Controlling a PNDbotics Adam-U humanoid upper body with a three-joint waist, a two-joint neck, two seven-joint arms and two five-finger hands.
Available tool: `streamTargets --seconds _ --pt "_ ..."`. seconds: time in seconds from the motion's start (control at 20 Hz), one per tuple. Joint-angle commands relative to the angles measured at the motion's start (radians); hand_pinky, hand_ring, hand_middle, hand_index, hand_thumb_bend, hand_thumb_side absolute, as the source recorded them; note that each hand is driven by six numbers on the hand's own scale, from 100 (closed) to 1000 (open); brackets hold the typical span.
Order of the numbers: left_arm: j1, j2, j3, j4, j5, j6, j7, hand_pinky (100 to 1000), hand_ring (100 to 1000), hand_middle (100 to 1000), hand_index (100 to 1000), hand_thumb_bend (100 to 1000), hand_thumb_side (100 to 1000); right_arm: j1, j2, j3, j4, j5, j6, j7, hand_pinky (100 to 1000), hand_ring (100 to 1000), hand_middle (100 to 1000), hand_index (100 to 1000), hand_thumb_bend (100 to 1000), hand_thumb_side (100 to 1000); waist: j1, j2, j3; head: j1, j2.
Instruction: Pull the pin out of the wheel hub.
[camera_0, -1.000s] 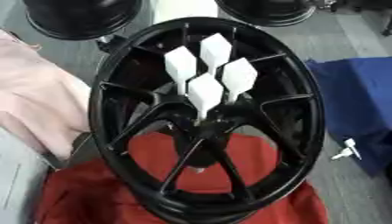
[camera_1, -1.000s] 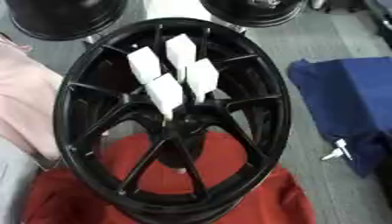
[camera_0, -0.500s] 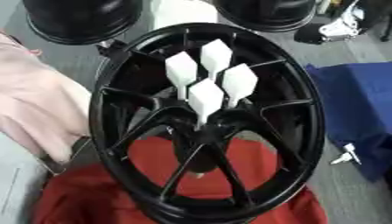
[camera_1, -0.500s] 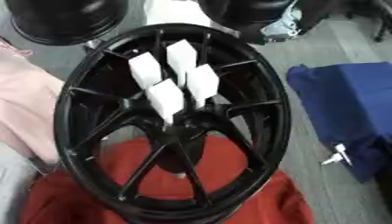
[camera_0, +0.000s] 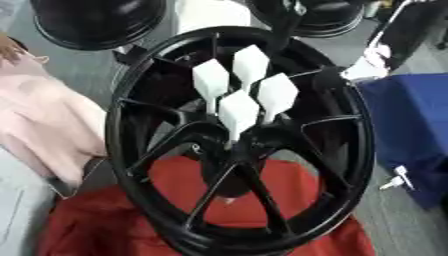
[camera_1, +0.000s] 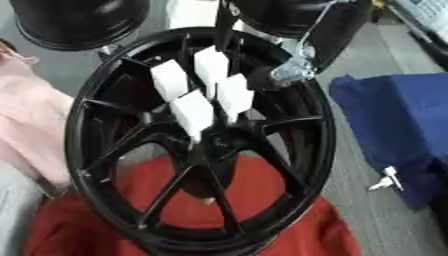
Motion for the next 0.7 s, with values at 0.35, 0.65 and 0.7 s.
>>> streamTargets --seconds 0.35,0.65,0.7 --pt "-0.013 0.031 -0.003 -0.011 0.0 -0.002 -0.006 677 597 554 668 450 641 -0.022 -0.008 0.048 -0.013 0.031 0.044 0.019 873 798 704 769 375 512 -0.011 -0.009 0.006 0.004 -0.003" --pt "-0.014 0.028 -0.005 -0.01 0.0 -0.001 -0.01 678 597 555 667 447 643 -0.017 0.009 0.052 0.009 0.057 0.046 0.008 844 759 716 826 382 488 -0.007 -0.006 0.007 0.005 -0.004" --pt "-0.014 0.028 -0.005 -0.01 0.0 -0.001 -0.01 678 597 555 667 447 643 -0.014 0.008 0.049 0.007 0.062 0.045 0.0 842 754 718 824 384 483 -0.007 -0.005 0.007 0.005 -0.004"
